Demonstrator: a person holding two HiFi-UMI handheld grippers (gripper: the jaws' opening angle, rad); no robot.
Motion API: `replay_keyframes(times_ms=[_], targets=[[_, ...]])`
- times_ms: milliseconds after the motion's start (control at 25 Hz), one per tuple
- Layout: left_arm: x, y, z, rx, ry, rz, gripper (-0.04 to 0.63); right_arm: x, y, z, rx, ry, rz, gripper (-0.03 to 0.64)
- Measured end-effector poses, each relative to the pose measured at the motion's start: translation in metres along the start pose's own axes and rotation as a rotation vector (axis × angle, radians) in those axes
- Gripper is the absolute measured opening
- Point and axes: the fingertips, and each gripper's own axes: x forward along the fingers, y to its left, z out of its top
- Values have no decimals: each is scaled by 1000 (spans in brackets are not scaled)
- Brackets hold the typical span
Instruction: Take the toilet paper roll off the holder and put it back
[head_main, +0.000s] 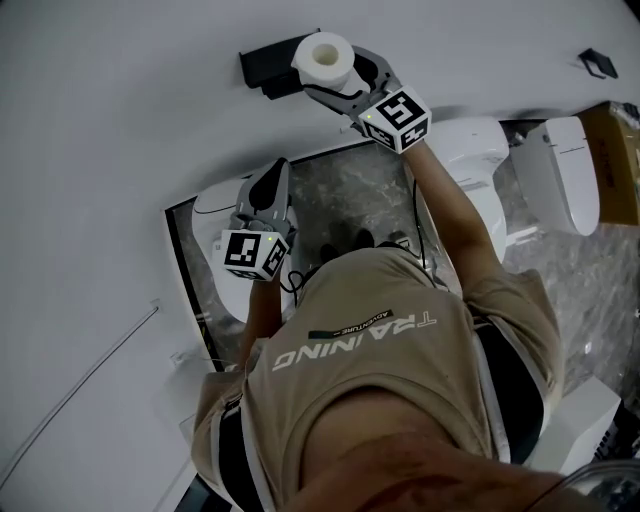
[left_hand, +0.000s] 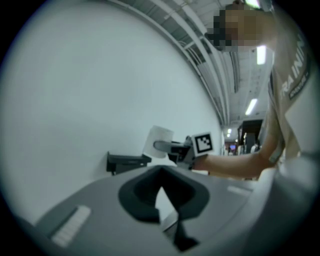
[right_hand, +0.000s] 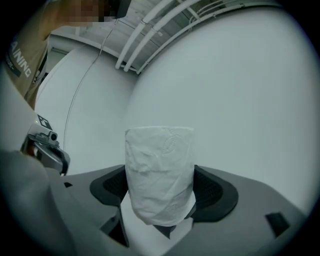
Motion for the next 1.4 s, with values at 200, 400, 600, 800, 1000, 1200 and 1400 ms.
replay_keyframes(times_ms=[200,400,600,800,1000,1200,1400], targets=[[5,8,3,-3,-2,5,0,46,-33,-12,36,10,-23,353],[11,17,13,8,-12,8,0,80,-50,-25,57,46,-22,353],[11,27,8,-13,3,13,0,88,-54,-51,99,99,-43,353],[12,32,5,-20,10,1,0,91,-58,-59,131,114,-57,353],[2,32,3,-25,15,-36,0,77,-55,-59,126,139,-102,353],[-8,33,-2,-17,20,-90,0,44,-42,-63,125,153,-178,353],[-17,26,-25,-40,42,-173,0,-9,-4,-73,143,175,-245,353]])
